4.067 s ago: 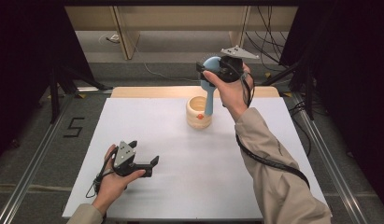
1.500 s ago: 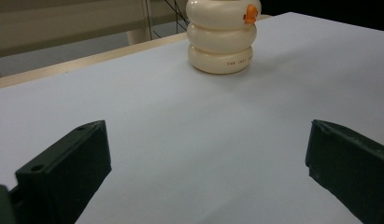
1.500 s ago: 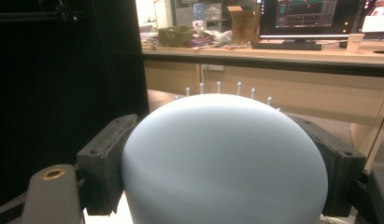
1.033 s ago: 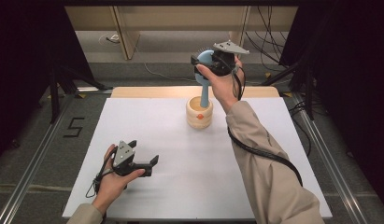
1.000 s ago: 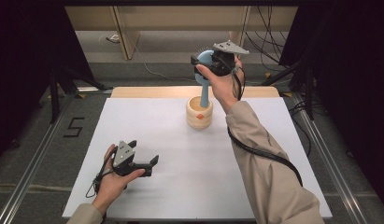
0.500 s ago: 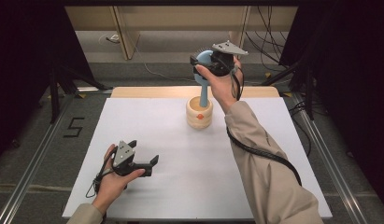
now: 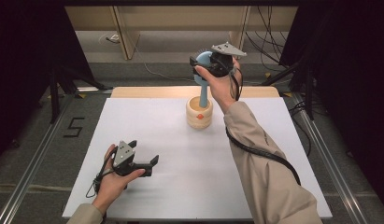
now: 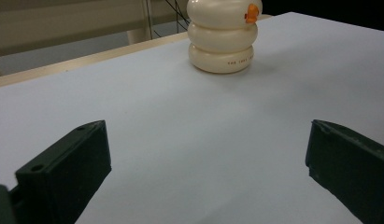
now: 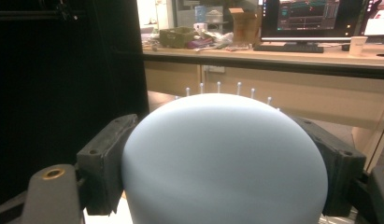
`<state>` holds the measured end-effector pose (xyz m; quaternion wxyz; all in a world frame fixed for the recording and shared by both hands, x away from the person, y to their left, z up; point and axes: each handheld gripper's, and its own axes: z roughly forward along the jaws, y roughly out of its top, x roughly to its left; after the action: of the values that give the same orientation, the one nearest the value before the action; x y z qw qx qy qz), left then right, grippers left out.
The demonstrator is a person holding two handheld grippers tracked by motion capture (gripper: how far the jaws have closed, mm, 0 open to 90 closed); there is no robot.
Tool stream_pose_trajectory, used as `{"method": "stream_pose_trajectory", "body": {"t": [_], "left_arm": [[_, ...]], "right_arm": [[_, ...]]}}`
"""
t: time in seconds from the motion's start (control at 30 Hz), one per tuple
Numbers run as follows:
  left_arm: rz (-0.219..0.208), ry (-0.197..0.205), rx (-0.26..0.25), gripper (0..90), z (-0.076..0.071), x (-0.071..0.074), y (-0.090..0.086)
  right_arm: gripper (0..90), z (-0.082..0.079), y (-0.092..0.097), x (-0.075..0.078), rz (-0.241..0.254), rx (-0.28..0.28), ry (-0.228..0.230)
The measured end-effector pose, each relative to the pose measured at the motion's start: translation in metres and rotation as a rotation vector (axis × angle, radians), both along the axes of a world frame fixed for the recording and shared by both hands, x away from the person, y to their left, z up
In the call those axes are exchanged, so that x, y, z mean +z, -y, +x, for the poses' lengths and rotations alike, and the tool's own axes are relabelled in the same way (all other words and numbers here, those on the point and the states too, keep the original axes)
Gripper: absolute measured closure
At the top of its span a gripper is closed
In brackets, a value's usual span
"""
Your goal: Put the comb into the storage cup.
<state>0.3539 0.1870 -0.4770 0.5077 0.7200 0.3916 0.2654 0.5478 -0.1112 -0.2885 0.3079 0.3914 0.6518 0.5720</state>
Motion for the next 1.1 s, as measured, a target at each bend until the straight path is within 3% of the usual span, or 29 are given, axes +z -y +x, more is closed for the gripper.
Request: {"method": "stream_pose_trajectory", "body": {"t": [1.1], "left_arm": [[-0.001,0.002,0.0,0.0,0.0001,0.0001,0.0001]], "right_arm": [[21.3,0.004,-0.0031,-0.0083,-0.005,0.002,0.002]]}}
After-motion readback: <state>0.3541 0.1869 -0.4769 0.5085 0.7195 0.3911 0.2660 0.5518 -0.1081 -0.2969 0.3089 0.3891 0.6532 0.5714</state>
